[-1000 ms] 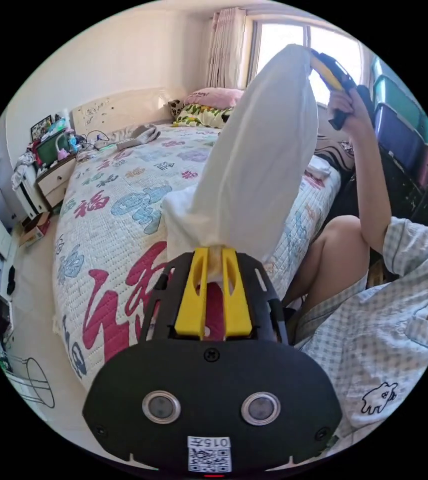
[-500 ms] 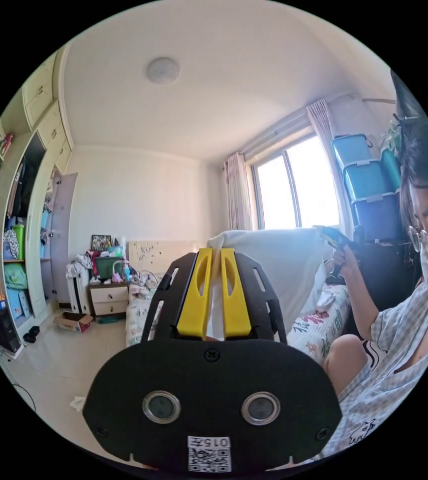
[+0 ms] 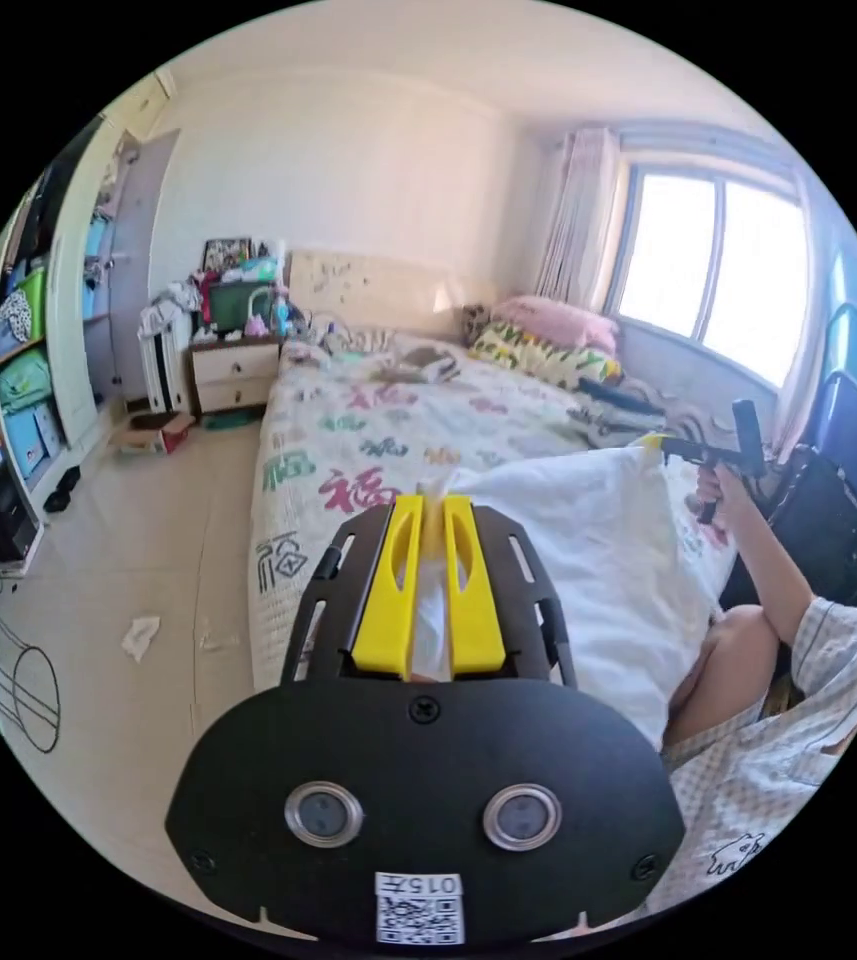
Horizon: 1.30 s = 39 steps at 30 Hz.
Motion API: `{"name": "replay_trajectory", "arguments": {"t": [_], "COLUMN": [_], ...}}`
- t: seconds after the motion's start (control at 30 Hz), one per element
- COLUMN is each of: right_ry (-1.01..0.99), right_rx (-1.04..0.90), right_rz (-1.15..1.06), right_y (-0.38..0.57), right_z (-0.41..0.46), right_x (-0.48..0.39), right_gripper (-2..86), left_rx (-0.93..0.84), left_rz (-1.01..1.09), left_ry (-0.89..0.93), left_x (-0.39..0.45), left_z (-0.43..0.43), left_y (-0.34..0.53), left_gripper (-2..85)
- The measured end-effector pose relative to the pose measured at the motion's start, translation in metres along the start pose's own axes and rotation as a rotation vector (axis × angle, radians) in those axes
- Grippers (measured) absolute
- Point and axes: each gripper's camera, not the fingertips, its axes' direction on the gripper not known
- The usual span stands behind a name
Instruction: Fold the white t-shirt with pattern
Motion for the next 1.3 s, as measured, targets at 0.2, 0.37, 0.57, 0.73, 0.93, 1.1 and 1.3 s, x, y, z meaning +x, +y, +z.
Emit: {"name": "replay_trajectory", "arguments": {"t": [0.2, 0.37, 0.57, 0.73, 0.93, 1.1, 1.3], "right_ry": [-0.383, -0.286, -0.200, -0.170, -0.133, -0.038, 0.260], "right_rx": [-0.147, -0.510, -0.792, -0.737, -0.539, -0.247, -0.050], "right_rz": [-0.530, -0.958, -1.040, -1.051, -0.978, -0.772, -0.421], "right_y": [0.006, 0.045, 0.061, 0.052, 0.027, -0.042, -0.198], "right_z": [-0.027, 0.019, 0.079, 0.073, 0.036, -0.017, 0.000], "right_x": [-0.067, -0.155, -0.182, -0.185, -0.173, -0.145, -0.079], "right_gripper": [7.5, 8.7, 8.6, 3.5, 0.9, 0.4, 0.5], "left_rx": [-0.007, -0.242, -0.499, -0.537, -0.384, -0.121, -0.013], "left_rz": [0.393, 0.829, 1.018, 1.024, 0.954, 0.765, 0.473], "left_ry": [0.347, 0.415, 0.366, 0.349, 0.348, 0.295, 0.155], "left_x": [0.048, 0.147, 0.202, 0.205, 0.181, 0.133, 0.057], "left_z": [-0.058, -0.067, -0.029, -0.024, -0.063, -0.107, -0.056], "left_y": [-0.002, 0.033, 0.068, 0.063, 0.033, -0.048, -0.221], "left_gripper": [6.2, 7.1, 7.2, 2.0, 0.0, -0.3, 0.0]}}
